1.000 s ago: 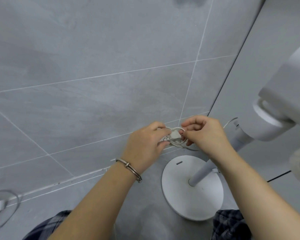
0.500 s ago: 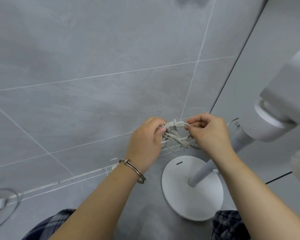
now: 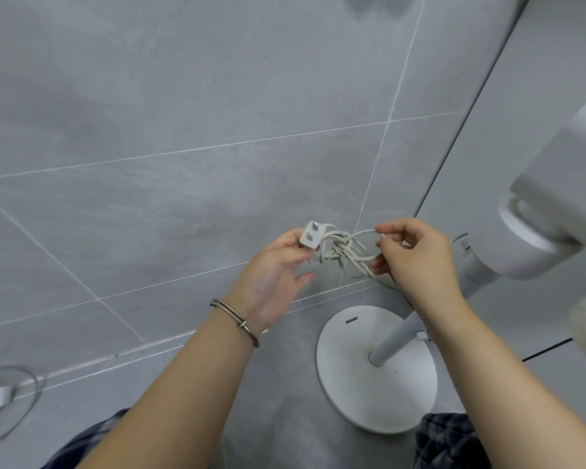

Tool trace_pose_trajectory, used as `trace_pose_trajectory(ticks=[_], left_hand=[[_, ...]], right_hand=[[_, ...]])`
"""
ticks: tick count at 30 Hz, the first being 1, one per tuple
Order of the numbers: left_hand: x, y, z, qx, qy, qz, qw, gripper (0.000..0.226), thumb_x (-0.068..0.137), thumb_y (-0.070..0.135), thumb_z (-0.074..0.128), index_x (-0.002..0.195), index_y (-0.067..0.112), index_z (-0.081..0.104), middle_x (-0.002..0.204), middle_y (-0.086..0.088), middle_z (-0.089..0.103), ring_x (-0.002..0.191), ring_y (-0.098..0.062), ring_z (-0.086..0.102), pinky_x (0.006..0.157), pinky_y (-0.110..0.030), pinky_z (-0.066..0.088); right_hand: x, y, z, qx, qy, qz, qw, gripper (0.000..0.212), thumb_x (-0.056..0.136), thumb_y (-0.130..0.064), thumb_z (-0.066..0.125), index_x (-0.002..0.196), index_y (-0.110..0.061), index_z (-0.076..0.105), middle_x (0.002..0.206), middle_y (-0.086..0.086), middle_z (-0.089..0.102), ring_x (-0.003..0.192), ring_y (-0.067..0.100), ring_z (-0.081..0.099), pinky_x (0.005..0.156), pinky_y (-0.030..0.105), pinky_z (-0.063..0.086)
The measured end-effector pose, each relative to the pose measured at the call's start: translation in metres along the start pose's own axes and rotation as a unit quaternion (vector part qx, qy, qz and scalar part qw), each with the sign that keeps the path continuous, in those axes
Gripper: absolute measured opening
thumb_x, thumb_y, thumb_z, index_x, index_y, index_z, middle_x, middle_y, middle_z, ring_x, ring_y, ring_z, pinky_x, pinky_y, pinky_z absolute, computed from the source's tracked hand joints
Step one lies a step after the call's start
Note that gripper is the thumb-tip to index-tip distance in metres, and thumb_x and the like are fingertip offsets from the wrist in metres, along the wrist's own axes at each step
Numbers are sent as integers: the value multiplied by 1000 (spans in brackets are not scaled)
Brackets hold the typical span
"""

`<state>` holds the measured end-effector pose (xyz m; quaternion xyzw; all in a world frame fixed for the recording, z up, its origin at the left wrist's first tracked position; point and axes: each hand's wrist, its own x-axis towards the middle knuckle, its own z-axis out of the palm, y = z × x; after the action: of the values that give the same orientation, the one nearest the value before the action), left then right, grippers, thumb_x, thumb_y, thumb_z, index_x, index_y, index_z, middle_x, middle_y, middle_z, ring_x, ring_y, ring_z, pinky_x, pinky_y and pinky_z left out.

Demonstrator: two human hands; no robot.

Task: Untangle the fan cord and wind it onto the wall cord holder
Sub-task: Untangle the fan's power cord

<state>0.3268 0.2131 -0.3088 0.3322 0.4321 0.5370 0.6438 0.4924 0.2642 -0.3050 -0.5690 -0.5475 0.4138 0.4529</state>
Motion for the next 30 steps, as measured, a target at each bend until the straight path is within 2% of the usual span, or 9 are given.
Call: trace_pose_trajectory(ticks=[3, 8, 13, 17, 20, 23, 26, 28, 30], left_hand=[[0, 1, 1, 3, 12, -4, 1000, 36, 88, -7, 35, 90, 17, 62, 93, 4, 62, 92, -11, 55, 86, -34, 40], [4, -9, 10, 0, 98, -31, 995, 23, 93, 5, 43, 107, 20, 53, 120, -5, 54, 118, -22, 51, 89, -45, 45], [8, -15, 7, -47, 135, -141, 980, 31, 95, 28, 43, 122, 15, 46, 109, -8, 59, 91, -22, 60, 74, -37, 48], [12, -15, -2, -30, 133, -214, 967, 44, 94, 49, 36, 118, 16, 51, 113, -8, 57, 100, -22, 55, 88, -41, 43], [13, -17, -6, 10, 98, -250, 963, 54, 89, 60, 36, 109, 15, 59, 111, -4, 58, 115, -24, 49, 106, -50, 29], [10, -11, -4, 43, 49, -256, 964, 38, 89, 52, 42, 90, 20, 62, 96, 3, 67, 105, -18, 55, 107, -50, 24], [8, -7, -2, 50, 58, -200, 977, 15, 91, 27, 51, 84, 20, 62, 81, 1, 69, 85, -14, 63, 90, -37, 40], [6, -5, -2, 67, 82, -150, 983, 12, 90, 12, 54, 83, 12, 64, 78, -3, 70, 76, -15, 65, 74, -26, 50], [5, -3, -2, 107, 111, -105, 982, 17, 88, 2, 55, 77, 9, 65, 69, -5, 70, 67, -16, 65, 69, -23, 53]], right_hand=[[-1, -4, -1, 35, -4, -5, 999, 24, 88, 7, 48, 87, -12, 63, 70, 3, 57, 42, 6, 59, 50, 21, 54], [-1, -4, 1, 55, -28, -1, 998, 21, 90, 7, 48, 97, -8, 61, 71, 3, 54, 42, 6, 60, 49, 17, 53], [-2, -2, 1, 45, -56, -1, 997, 32, 91, 8, 44, 97, -21, 57, 74, 1, 50, 43, 9, 61, 50, 19, 54], [-4, -3, 3, 29, -92, -9, 995, 33, 93, 8, 42, 109, -17, 57, 71, -1, 47, 42, 7, 59, 50, 18, 54], [-4, -1, 4, 1, -103, -17, 995, 35, 94, 7, 41, 102, -21, 60, 68, -1, 51, 42, 5, 58, 51, 16, 53], [-3, 2, 4, -46, -99, -33, 994, 42, 93, 6, 41, 88, -31, 61, 66, 4, 59, 43, 4, 59, 51, 16, 52], [-1, 4, 3, -69, -91, -31, 993, 42, 92, 6, 42, 81, -31, 60, 74, 8, 59, 48, 9, 61, 49, 19, 52], [-1, 3, 3, -116, -76, -52, 989, 35, 92, -2, 44, 79, -30, 60, 74, 5, 60, 62, 18, 62, 59, 30, 54], [-2, 1, 2, -149, -59, -104, 982, 23, 94, -14, 45, 85, -27, 62, 82, -2, 60, 80, 14, 60, 71, 22, 46]])
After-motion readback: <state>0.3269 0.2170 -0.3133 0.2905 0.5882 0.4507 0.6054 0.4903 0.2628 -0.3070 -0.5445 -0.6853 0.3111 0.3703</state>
